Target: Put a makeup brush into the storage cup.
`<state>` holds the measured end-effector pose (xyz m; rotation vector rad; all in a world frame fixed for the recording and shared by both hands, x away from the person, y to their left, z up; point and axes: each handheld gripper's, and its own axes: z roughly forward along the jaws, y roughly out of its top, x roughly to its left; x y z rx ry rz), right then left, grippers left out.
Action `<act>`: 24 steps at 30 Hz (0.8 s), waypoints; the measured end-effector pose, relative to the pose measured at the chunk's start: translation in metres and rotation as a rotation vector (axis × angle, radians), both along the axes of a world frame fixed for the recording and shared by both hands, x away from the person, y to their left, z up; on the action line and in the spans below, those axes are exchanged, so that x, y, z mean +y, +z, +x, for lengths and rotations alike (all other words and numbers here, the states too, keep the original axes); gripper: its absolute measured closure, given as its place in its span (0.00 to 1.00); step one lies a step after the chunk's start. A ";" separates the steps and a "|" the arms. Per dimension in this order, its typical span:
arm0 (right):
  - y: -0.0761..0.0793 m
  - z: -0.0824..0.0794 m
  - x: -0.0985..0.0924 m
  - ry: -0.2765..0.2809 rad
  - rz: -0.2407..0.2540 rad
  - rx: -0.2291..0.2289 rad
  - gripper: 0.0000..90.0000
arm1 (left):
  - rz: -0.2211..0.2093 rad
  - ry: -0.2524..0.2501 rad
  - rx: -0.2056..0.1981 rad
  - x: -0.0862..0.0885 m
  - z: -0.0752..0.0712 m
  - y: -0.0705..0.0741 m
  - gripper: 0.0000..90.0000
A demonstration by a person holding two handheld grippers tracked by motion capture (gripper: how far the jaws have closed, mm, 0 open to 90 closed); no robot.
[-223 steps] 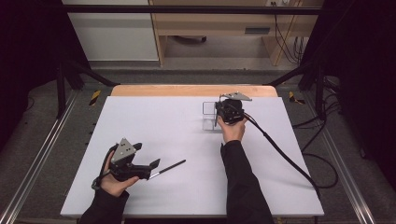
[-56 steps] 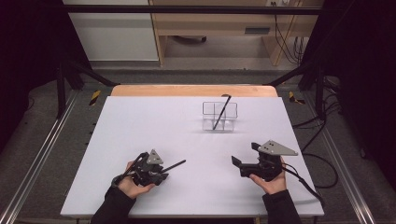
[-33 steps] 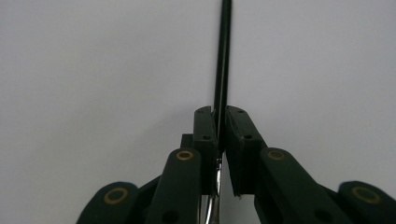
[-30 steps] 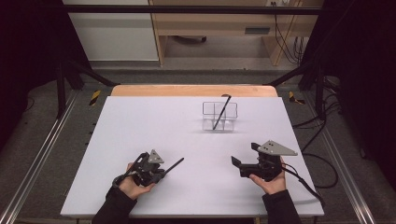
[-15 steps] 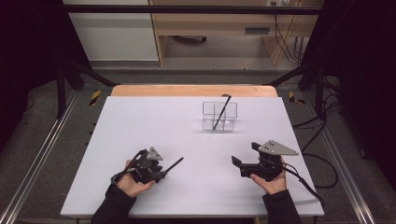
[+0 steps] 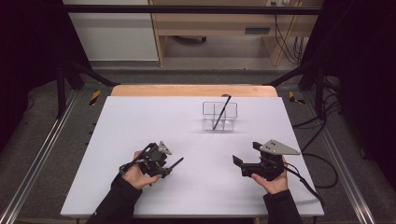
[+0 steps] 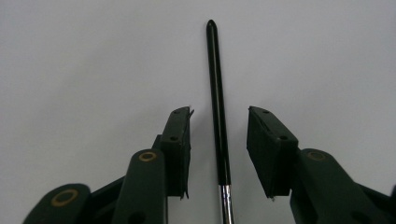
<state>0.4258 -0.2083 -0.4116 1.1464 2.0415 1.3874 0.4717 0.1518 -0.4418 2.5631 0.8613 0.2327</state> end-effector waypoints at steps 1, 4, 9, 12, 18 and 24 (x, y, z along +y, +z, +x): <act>0.000 0.000 0.000 0.000 0.000 0.000 0.08 | 0.009 -0.003 0.004 -0.001 0.001 0.000 0.67; 0.000 0.000 -0.001 0.001 0.001 0.001 0.08 | 0.023 -0.010 0.017 -0.005 0.003 -0.002 0.70; 0.001 0.000 0.000 0.004 0.000 0.004 0.08 | 0.055 -0.025 0.036 -0.006 0.004 -0.005 0.75; 0.001 0.000 0.000 0.005 0.000 0.006 0.08 | 0.056 -0.027 0.043 -0.006 0.003 -0.006 0.79; 0.001 0.000 -0.001 0.003 0.002 0.006 0.08 | 0.052 -0.014 0.056 -0.005 0.002 -0.008 0.83; 0.002 -0.001 -0.002 0.004 0.005 0.003 0.08 | 0.046 0.000 0.066 -0.005 0.001 -0.008 0.86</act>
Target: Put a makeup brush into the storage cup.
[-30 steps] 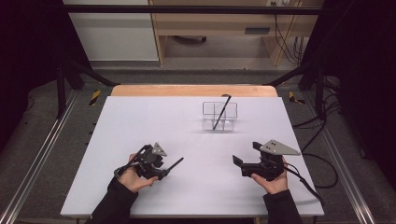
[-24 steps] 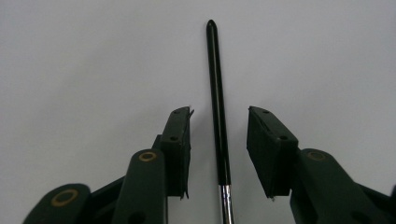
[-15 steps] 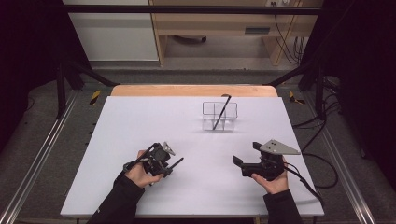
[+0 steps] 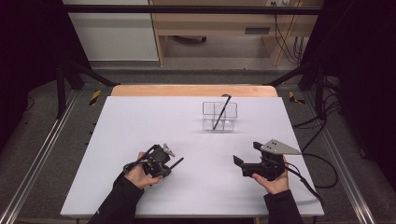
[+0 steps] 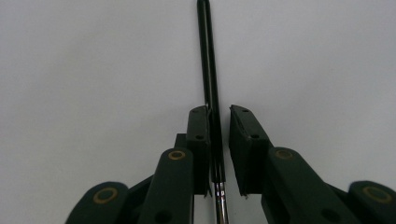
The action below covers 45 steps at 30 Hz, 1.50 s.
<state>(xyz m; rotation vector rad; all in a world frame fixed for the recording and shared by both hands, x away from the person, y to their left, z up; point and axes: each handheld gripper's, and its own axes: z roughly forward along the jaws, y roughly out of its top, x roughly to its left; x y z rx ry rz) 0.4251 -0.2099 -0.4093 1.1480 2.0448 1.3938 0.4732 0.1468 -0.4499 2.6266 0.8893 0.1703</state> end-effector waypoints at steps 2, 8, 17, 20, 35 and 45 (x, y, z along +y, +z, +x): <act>0.000 0.000 0.000 0.000 -0.002 0.001 0.07 | -0.007 0.008 -0.003 0.001 0.000 -0.001 0.87; -0.001 0.000 0.001 0.004 -0.008 0.008 0.07 | -0.014 0.009 -0.029 0.001 -0.004 -0.002 0.90; -0.002 0.000 0.002 0.005 -0.009 0.010 0.07 | -0.013 0.002 -0.039 0.001 -0.005 -0.002 0.92; -0.002 0.000 0.002 0.007 -0.010 0.011 0.07 | -0.012 -0.002 -0.036 0.002 -0.004 -0.002 0.92; -0.005 0.001 0.005 0.014 -0.022 0.022 0.07 | -0.024 -0.033 -0.048 0.003 -0.006 0.003 0.93; -0.005 0.001 0.005 0.015 -0.024 0.020 0.07 | -0.112 -0.036 -0.104 0.009 -0.013 0.023 0.93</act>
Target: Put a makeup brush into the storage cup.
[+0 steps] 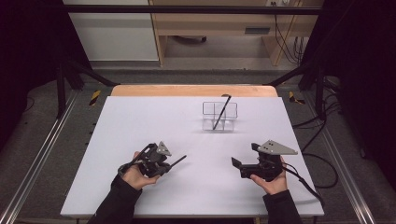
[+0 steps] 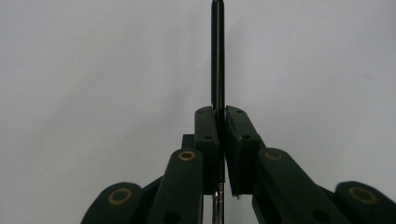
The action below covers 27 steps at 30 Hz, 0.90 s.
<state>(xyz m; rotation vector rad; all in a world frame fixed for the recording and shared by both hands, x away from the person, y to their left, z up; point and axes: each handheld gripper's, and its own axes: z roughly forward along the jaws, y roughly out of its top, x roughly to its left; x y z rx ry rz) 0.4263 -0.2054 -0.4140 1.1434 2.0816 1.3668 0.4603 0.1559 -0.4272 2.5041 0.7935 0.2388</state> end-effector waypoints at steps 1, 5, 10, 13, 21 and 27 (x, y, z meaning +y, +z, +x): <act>0.000 0.000 0.000 0.000 0.000 -0.001 0.07 | -0.008 -0.005 -0.002 0.000 0.000 0.002 0.93; 0.000 0.000 0.000 -0.002 -0.001 -0.002 0.07 | -0.028 -0.005 -0.019 0.001 -0.003 0.007 0.93; 0.002 0.000 0.002 0.004 -0.004 -0.006 0.07 | -0.065 -0.009 -0.041 0.003 -0.006 0.014 0.93; 0.002 -0.001 0.004 0.007 -0.006 -0.008 0.07 | -0.087 -0.016 -0.056 0.003 -0.009 0.019 0.93; 0.004 0.000 0.007 0.015 -0.014 -0.013 0.07 | -0.122 -0.048 -0.083 0.000 -0.017 0.030 0.93; 0.008 -0.001 0.011 0.024 -0.024 -0.027 0.07 | -0.147 -0.072 -0.096 -0.003 -0.022 0.036 0.93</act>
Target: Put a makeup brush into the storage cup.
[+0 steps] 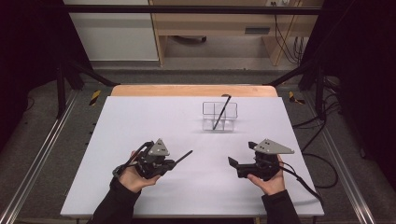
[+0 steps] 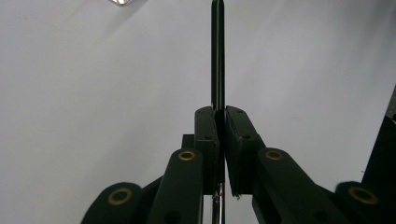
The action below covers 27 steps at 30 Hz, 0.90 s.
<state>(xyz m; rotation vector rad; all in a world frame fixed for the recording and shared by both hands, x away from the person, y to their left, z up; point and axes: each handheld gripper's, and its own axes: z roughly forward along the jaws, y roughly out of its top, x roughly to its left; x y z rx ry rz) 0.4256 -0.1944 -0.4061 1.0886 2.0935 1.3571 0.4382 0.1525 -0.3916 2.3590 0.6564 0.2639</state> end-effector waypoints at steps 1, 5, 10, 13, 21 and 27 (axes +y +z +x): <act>0.001 0.000 0.001 0.005 -0.006 -0.002 0.07 | -0.004 -0.005 -0.003 -0.001 -0.001 0.001 0.93; 0.003 0.000 0.006 0.015 -0.019 -0.007 0.07 | -0.014 -0.021 -0.012 -0.003 -0.003 0.002 0.93; 0.006 0.001 0.010 0.027 -0.033 -0.016 0.07 | -0.030 -0.039 -0.017 -0.005 -0.003 0.005 0.93; 0.008 0.002 0.014 0.036 -0.041 -0.017 0.07 | -0.035 -0.053 -0.023 -0.008 -0.004 0.007 0.93; 0.015 0.003 0.019 0.056 -0.069 -0.023 0.07 | -0.053 -0.071 -0.037 -0.006 -0.002 0.014 0.93; 0.023 0.003 0.026 0.076 -0.112 -0.024 0.07 | -0.058 -0.089 -0.038 -0.006 0.000 0.015 0.93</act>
